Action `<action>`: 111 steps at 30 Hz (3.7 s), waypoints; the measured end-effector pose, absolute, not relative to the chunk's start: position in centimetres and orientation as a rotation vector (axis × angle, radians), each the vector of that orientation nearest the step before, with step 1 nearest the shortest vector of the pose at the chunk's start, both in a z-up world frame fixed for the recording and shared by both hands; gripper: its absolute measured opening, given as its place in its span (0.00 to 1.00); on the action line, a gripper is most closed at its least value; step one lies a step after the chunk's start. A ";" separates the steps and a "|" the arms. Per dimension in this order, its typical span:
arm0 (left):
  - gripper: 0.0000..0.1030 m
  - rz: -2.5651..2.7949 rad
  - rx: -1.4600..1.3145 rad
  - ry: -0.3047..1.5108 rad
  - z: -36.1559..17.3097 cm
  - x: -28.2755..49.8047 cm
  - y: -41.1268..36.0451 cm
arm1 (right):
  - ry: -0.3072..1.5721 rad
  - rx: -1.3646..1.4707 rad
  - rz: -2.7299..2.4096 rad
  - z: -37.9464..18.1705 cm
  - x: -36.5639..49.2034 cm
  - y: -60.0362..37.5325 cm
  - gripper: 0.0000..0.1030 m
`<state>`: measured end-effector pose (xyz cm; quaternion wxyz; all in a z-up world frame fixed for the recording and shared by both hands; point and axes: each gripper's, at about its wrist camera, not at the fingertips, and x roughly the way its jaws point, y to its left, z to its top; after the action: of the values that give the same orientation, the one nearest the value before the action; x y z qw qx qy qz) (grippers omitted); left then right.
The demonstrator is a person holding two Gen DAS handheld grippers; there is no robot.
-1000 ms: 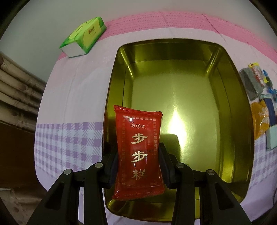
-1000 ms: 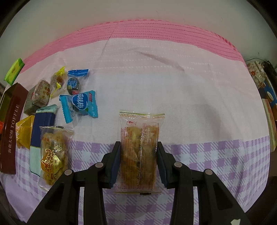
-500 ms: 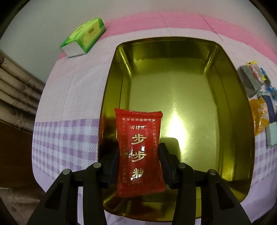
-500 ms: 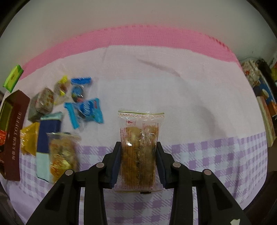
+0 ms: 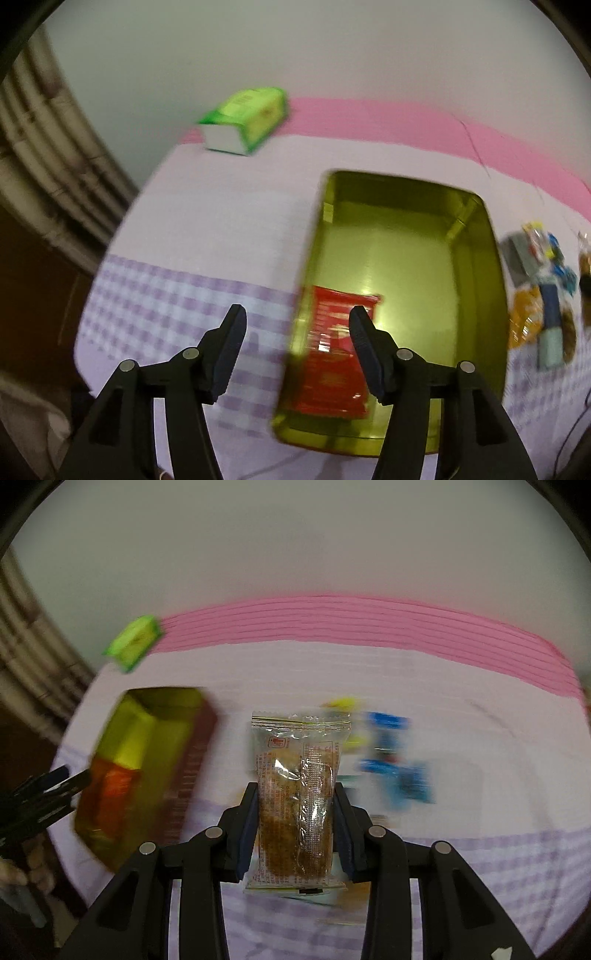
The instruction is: Organize snacks
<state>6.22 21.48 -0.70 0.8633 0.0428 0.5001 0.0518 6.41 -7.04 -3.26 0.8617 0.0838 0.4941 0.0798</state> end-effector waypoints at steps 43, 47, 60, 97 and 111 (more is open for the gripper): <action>0.65 0.274 -0.065 1.110 -3.1 4.0 28.3 | 1.155 -0.076 0.271 -9.0 9.1 8.3 0.34; 0.65 0.271 -0.064 1.111 -3.1 4.0 28.3 | 1.151 -0.100 0.265 -9.1 9.1 8.5 0.35; 0.65 0.264 -0.074 1.108 -3.0 4.0 28.3 | 1.129 -0.050 0.314 -8.0 8.7 8.2 0.43; 0.65 0.024 0.091 1.096 -0.4 4.0 15.8 | 1.175 0.177 0.048 -10.3 4.1 -14.8 0.43; 0.65 -0.186 0.170 1.127 -0.3 5.5 5.3 | 1.153 0.159 0.031 -11.5 3.9 -16.4 0.37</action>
<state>5.50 5.31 -0.31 0.8379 0.0801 0.5327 -0.0880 3.93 -16.39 -11.50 0.8351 0.0752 0.5447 0.0145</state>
